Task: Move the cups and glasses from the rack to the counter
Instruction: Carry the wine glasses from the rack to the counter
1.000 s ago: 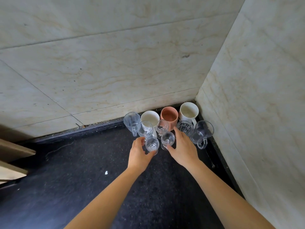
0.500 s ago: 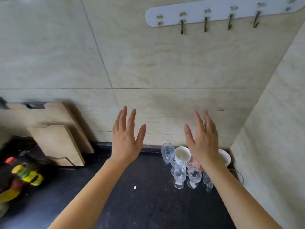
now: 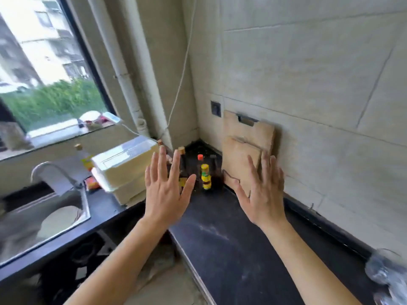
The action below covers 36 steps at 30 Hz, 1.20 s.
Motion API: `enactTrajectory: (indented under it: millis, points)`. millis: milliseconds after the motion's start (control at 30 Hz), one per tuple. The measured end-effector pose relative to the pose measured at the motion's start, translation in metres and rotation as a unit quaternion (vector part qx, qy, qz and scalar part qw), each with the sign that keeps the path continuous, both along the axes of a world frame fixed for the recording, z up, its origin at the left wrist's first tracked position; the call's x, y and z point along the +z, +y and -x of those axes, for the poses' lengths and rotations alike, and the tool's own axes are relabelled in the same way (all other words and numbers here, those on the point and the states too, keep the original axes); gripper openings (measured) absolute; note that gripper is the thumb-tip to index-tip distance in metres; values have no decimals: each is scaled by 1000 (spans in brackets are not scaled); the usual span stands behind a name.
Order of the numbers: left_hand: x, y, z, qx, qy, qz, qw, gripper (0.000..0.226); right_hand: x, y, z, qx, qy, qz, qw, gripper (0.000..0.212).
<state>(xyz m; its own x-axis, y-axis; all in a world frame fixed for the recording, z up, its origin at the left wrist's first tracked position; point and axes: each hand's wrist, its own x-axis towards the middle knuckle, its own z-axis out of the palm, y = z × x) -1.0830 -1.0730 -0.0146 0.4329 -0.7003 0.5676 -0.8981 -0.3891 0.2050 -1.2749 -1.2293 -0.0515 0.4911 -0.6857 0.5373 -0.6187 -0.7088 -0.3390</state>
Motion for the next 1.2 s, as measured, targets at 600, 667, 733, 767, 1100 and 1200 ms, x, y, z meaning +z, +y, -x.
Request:
enactTrajectory:
  millis: [600,667,733,767,1100,1200]
  points:
    - [39,521,-399,388,-4,50,920,76,55,420,-569,398,-28,57,915,79]
    - [37,564,-421,434,9,61,899,76,55,464,-610,433,-22,62,899,80]
    - [32,599,-440,471,16,72,879,76,50,501,-649,466,-21,62,882,80]
    - [28,614,-449,485,15,74,871,75,48,518,-668,482,-20,59,874,79]
    - [39,724,-629,567,-8,43,823,75,56,638,-887,567,-51,35,822,76]
    - [65,750,-683,575,-29,30,817,75,83,667,-954,588,-63,32,806,77]
